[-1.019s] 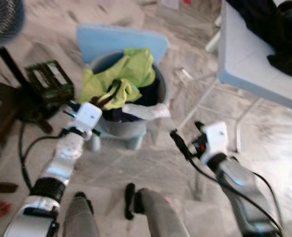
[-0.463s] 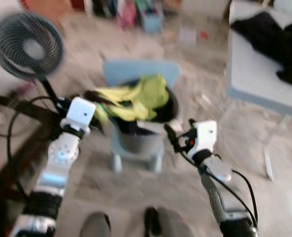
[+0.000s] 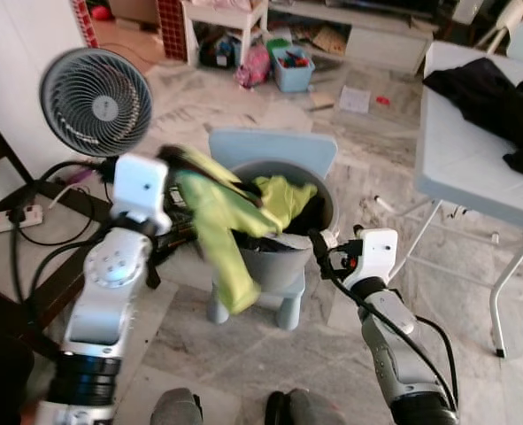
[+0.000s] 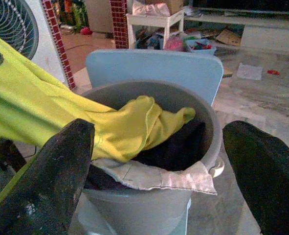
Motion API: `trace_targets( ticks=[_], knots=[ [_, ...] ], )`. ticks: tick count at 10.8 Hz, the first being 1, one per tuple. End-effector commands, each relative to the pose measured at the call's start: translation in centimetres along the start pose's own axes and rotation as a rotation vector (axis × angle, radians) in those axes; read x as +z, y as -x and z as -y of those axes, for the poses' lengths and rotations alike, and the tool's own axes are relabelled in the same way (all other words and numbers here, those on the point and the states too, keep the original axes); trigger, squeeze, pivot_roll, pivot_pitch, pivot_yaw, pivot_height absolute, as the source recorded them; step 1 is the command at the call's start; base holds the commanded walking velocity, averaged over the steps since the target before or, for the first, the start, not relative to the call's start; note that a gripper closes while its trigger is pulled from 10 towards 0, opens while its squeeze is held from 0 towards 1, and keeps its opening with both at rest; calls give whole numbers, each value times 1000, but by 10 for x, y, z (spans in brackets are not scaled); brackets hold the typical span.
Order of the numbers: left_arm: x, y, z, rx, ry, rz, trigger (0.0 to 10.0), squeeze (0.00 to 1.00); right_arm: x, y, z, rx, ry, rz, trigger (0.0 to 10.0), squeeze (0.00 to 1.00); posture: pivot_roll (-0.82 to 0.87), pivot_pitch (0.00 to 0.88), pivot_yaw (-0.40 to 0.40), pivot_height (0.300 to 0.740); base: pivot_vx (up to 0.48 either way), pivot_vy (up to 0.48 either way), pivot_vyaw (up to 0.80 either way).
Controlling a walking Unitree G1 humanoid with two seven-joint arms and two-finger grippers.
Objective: Hang hanger
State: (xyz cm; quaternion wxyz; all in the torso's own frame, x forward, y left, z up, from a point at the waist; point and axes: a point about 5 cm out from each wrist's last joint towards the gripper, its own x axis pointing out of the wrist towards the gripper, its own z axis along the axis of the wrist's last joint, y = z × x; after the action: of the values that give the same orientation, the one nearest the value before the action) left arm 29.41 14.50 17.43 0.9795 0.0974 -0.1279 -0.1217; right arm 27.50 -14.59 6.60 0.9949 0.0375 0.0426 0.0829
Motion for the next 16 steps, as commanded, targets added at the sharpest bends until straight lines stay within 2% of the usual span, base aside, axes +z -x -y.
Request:
trace_targets(
  ticks=[1,2,4,5,7,9,11,13,16],
  knots=[
    [-4,4,11,-57,22,-27,1529,0,2,-2,6,-37,10,13,10000,0,67,0,-40,740,0,0,0],
    [-18,10,18,-94,22,-106,10000,0,5,-5,11,-63,15,26,10000,0,61,0,-40,740,0,0,0],
    [-44,22,20,-84,16,-190,10000,0,8,-9,23,-129,28,35,10000,0,51,0,-49,740,0,0,0],
    [-52,27,19,-71,-3,-206,10000,0,11,-10,30,-182,45,52,10000,0,48,0,-48,740,0,0,0],
    [-62,38,15,-29,37,-245,10000,0,16,-8,43,-267,72,76,10000,0,39,0,-48,740,0,0,0],
    [-59,38,16,-48,70,-226,10000,0,16,-8,46,-272,81,68,10000,0,35,0,-49,740,0,0,-606],
    [-53,29,17,-33,81,-197,10000,0,19,-12,44,-257,93,79,10000,0,27,0,-47,740,0,-322,-800],
    [-36,18,21,-45,91,-137,10000,0,20,-13,43,-246,101,84,10000,0,30,12,-51,740,0,-347,-600],
    [-30,15,23,-47,101,-117,10000,0,18,-12,41,-240,105,79,10000,0,27,21,-51,740,0,-384,-494]
  ],
)
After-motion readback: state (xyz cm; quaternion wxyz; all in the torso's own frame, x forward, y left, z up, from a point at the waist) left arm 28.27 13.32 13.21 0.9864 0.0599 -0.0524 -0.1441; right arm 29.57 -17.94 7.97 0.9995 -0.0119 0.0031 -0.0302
